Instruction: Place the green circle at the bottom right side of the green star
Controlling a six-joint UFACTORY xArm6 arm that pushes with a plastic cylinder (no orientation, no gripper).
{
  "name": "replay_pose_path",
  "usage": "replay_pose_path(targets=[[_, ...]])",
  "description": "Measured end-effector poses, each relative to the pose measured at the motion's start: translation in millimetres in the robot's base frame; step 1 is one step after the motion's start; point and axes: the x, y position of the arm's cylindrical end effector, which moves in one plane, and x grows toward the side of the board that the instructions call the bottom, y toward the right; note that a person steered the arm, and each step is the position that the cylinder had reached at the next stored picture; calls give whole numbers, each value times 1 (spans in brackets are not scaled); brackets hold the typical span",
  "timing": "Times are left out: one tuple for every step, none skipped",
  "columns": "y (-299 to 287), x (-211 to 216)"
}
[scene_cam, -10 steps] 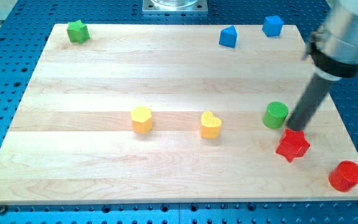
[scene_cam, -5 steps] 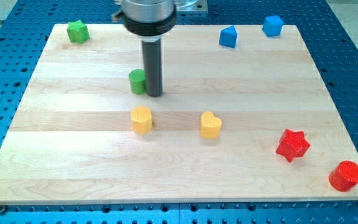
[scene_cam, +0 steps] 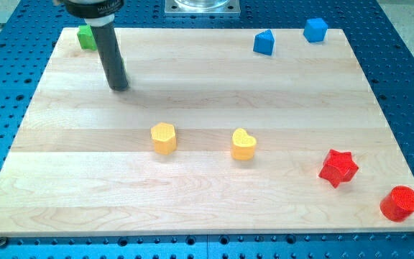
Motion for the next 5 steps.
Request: replay_pose_path(targets=[[34,18],[133,18],[162,49],[128,91],[123,111]])
